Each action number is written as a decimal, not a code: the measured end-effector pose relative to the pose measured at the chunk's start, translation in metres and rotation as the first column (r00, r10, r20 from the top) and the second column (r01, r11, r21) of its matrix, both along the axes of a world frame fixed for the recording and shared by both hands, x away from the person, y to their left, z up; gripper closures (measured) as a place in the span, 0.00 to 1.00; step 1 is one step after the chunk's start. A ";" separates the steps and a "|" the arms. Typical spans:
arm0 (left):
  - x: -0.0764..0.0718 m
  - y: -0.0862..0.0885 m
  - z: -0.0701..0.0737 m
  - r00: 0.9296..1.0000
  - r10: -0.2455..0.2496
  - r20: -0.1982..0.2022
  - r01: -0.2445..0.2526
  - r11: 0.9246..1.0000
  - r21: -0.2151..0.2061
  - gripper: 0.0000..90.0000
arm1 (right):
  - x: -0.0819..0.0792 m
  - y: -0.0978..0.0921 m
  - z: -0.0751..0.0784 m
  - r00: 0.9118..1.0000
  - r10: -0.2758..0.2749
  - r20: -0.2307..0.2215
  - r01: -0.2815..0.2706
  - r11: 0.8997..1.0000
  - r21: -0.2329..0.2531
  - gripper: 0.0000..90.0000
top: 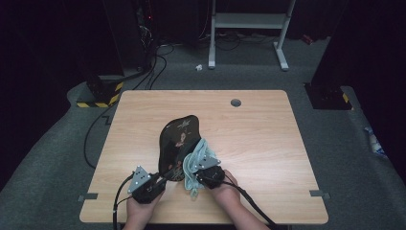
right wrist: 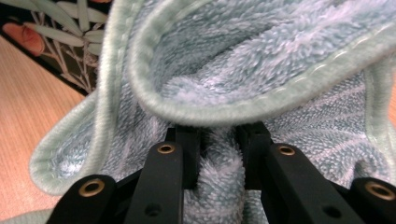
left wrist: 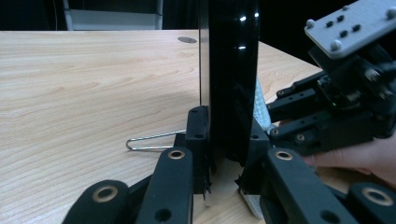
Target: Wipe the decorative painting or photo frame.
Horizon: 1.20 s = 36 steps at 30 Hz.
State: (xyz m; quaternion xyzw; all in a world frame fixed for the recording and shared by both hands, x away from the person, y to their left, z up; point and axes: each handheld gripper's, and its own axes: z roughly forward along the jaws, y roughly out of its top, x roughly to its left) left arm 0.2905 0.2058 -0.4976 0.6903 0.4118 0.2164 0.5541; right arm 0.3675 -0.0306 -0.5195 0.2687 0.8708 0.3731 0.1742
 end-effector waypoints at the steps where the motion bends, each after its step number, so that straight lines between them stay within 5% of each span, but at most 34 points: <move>1: 0.000 0.000 0.000 1.000 0.000 0.000 0.000 1.000 0.000 0.87 | -0.002 0.001 0.000 1.000 0.010 0.004 -0.010 1.000 -0.005 0.83; 7: 0.000 0.000 0.000 1.000 0.000 0.001 0.000 1.000 0.003 0.87 | -0.030 0.014 -0.001 0.996 0.088 0.020 -0.088 0.996 -0.017 0.83; 13: 0.000 0.000 0.000 1.000 0.000 0.001 0.000 1.000 0.004 0.87 | -0.019 0.008 -0.002 0.998 0.064 0.022 -0.064 0.998 -0.017 0.83; 18: 0.000 0.000 0.000 1.000 0.000 0.000 0.000 1.000 0.000 0.87 | 0.006 -0.006 -0.001 1.000 -0.023 0.009 0.023 1.000 -0.005 0.83; 22: 0.000 0.001 0.000 1.000 -0.006 0.000 0.006 1.000 0.001 0.87 | 0.000 -0.003 -0.001 1.000 -0.024 0.017 0.024 1.000 -0.015 0.83; 28: 0.001 0.001 0.000 1.000 -0.009 -0.002 0.009 1.000 -0.004 0.87 | -0.026 0.007 -0.001 0.997 0.078 0.024 -0.078 0.997 -0.021 0.83; 32: 0.001 0.001 0.000 1.000 -0.012 0.000 0.012 1.000 0.003 0.86 | -0.025 -0.001 0.005 0.998 0.051 0.032 -0.052 0.998 0.025 0.82; 36: 0.001 0.001 0.002 1.000 -0.018 0.000 0.018 1.000 0.003 0.74 | -0.021 -0.017 0.012 0.999 0.016 0.044 -0.018 0.998 0.054 0.82</move>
